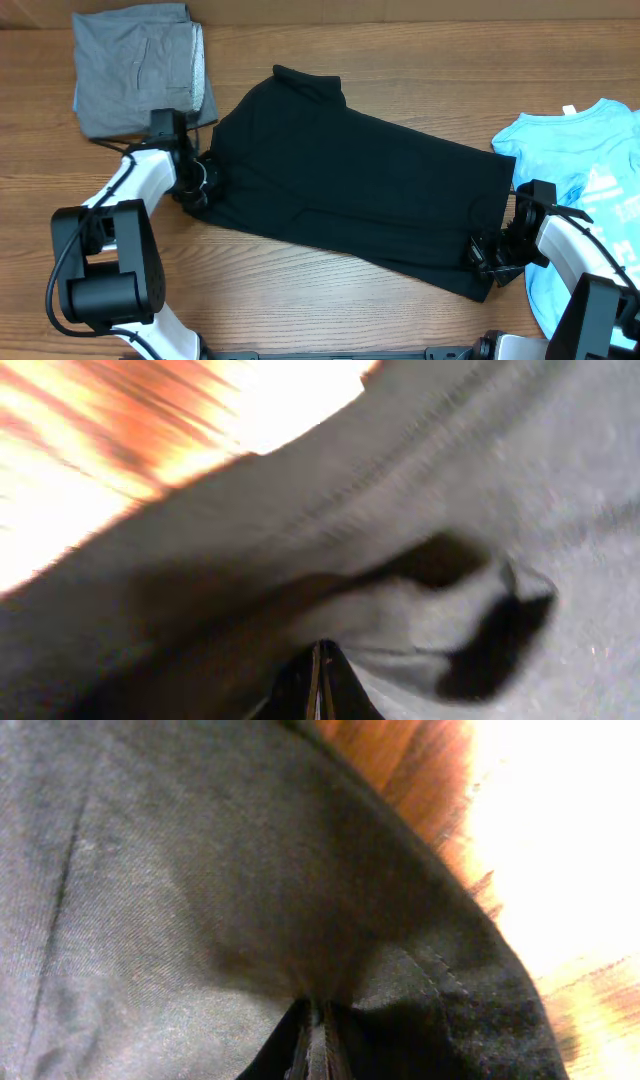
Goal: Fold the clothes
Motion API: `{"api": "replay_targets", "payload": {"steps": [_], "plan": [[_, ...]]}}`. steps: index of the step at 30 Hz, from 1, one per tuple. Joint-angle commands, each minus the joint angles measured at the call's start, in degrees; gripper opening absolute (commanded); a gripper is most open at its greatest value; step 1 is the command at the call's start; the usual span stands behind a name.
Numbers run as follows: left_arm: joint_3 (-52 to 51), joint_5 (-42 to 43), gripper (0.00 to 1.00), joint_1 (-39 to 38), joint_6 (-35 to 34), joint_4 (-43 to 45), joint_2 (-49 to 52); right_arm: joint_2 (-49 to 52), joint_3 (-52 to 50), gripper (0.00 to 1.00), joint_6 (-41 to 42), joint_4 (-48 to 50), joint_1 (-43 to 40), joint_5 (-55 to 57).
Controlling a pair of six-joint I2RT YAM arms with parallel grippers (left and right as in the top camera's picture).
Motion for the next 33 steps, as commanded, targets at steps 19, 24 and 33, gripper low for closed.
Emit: {"api": "replay_targets", "payload": {"steps": [19, 24, 33], "plan": [[0.33, -3.96, 0.48, 3.67, -0.68, 0.26, 1.55, 10.27, 21.75, 0.19, 1.07, 3.21, -0.09, 8.76], [0.37, -0.92, 0.57, 3.67, 3.3, 0.9, 1.55, 15.04, 33.77, 0.1, -1.38, -4.74, -0.09, 9.73], [1.81, 3.13, 0.38, 3.67, 7.28, 0.42, 1.46, 15.87, 41.35, 0.08, -5.4, -10.67, 0.83, 8.66]]}}
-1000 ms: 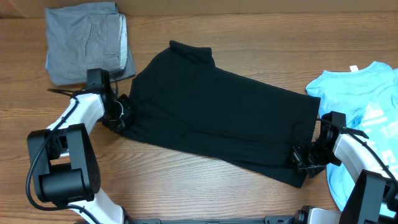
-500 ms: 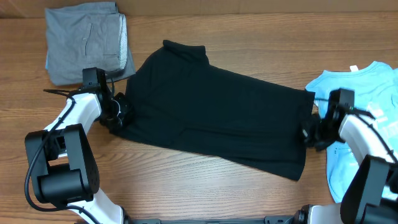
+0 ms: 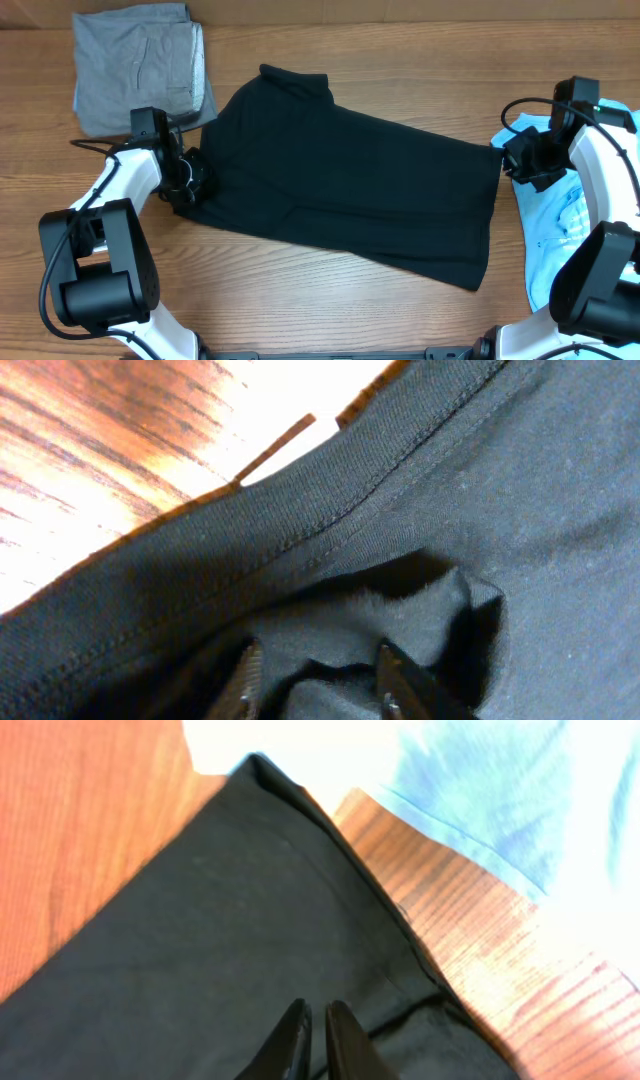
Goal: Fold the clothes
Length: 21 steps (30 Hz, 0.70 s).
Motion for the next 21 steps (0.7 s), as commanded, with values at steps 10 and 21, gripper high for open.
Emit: {"api": "replay_targets", "payload": {"steps": [10, 21], "plan": [[4.39, 3.69, 1.0, 0.46, 7.96, -4.5, 1.44, 7.43, -0.59, 0.04, -3.34, 4.02, 2.78, -0.46], [4.39, 3.43, 1.0, 0.46, 7.89, -4.24, 1.44, 13.35, -0.59, 0.04, -2.4, 5.46, 3.56, -0.35]]}}
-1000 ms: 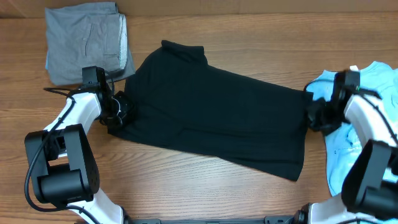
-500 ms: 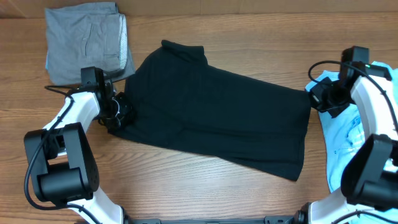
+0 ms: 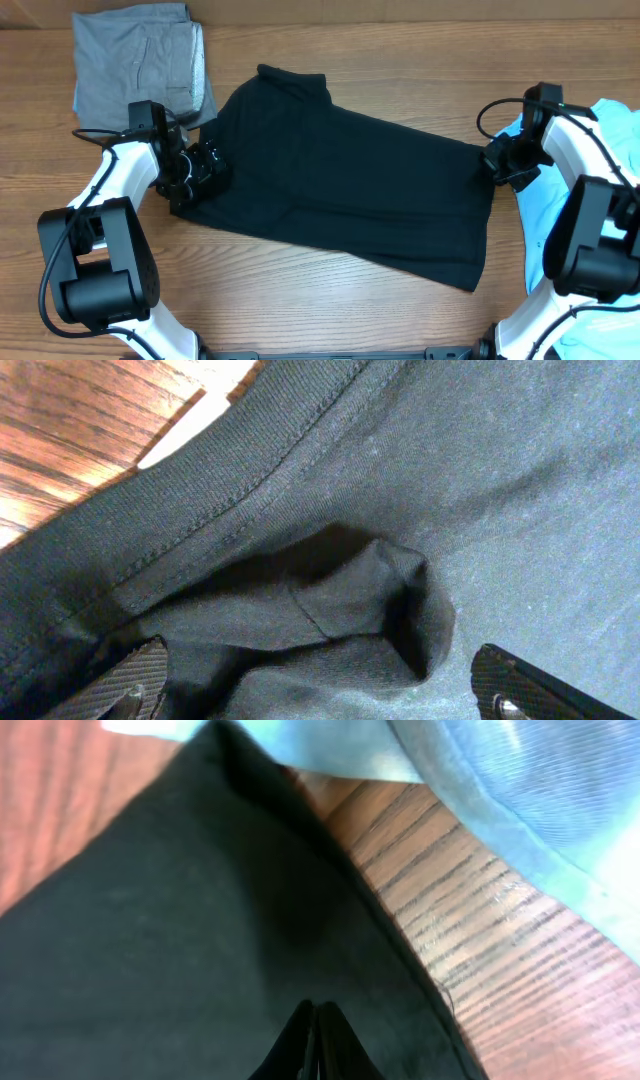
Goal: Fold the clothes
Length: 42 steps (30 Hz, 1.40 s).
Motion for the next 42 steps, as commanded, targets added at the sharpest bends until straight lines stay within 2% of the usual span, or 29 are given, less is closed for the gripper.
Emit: {"api": "replay_targets", "payload": {"steps": [1, 25, 32, 42], "plan": [[0.92, -0.17, 1.0, 0.5, 1.95, 0.17, 0.76, 1.88, -0.31, 0.04, 0.2, 0.57, 0.94, -0.04], [0.9, -0.24, 1.0, 0.22, 1.92, 0.15, 0.79, 7.69, -0.33, 0.04, 0.61, 12.09, 0.81, 1.05], [0.9, 0.11, 1.0, 0.22, -2.69, 0.13, 0.79, 9.14, -0.26, 0.04, 0.63, 17.73, 0.81, 1.44], [0.9, 1.92, 1.0, 0.2, -4.15, 0.26, 0.79, 14.25, 2.86, 0.04, 0.37, 19.34, 0.52, 1.66]]}}
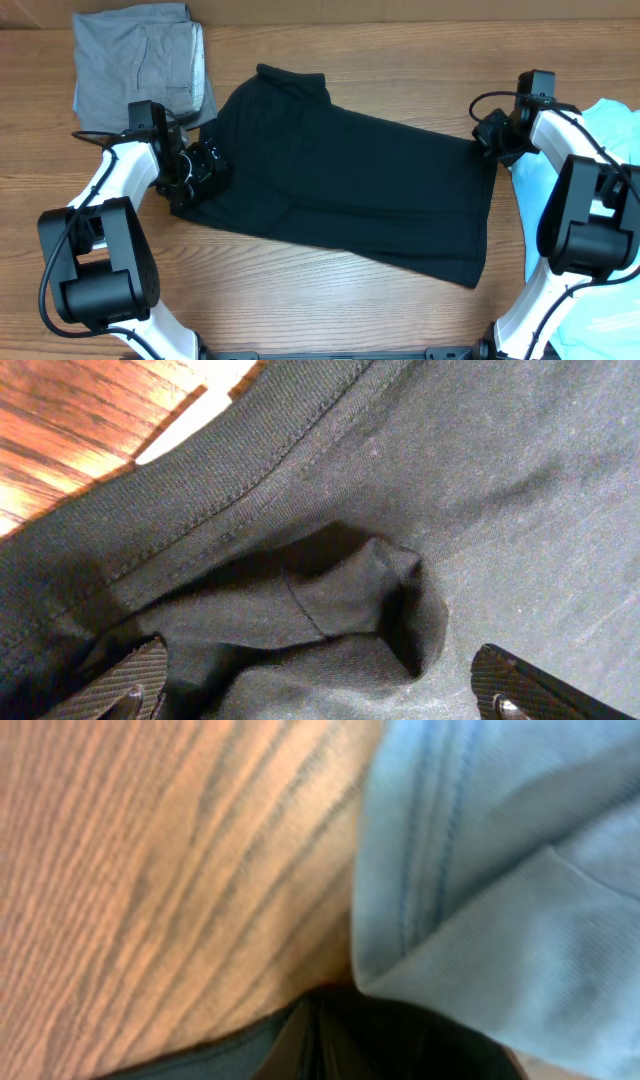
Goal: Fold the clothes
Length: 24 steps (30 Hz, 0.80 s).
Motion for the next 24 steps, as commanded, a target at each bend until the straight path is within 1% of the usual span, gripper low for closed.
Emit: {"api": "replay_targets", "payload": {"steps": [1, 4, 8, 11, 16, 17, 18, 21, 24], "plan": [[0.9, 1.25, 1.0, 0.22, -1.64, 0.33, 0.79, 7.21, 0.13, 0.04, -0.52, 0.24, -0.33, 2.82], [0.9, 1.25, 1.0, 0.22, -1.64, 0.85, 0.79, 7.5, 2.23, 0.04, -1.81, -0.9, -0.31, 2.91], [0.9, 1.22, 1.0, 0.2, -1.62, 1.2, 0.79, 7.45, 8.33, 0.04, -2.01, -7.91, -0.33, 6.47], [0.9, 0.72, 1.0, 0.2, -1.57, 1.18, 0.79, 7.41, 18.03, 0.04, -4.63, -15.65, -0.33, 7.15], [0.9, 0.72, 1.0, 0.2, -1.14, 0.94, 0.79, 7.13, 31.91, 0.04, -4.55, -28.74, -0.31, 7.34], [0.9, 0.57, 1.0, 0.2, -1.16, 0.74, 0.79, 6.75, 35.91, 0.04, -4.55, -33.33, -0.31, 7.34], [0.9, 0.55, 1.0, 0.2, -1.14, 0.72, 0.79, 6.51, 37.86, 0.04, -4.57, -36.2, -0.31, 7.32], [0.87, 0.59, 1.0, 0.2, -1.18, 0.7, 0.79, 6.16, 40.13, 0.04, -4.59, -43.47, -0.09, 7.34], [0.87, 0.57, 1.0, 0.2, -1.16, 0.63, 0.79, 6.38, 37.44, 0.04, -4.59, -49.53, 0.22, 7.34]]}}
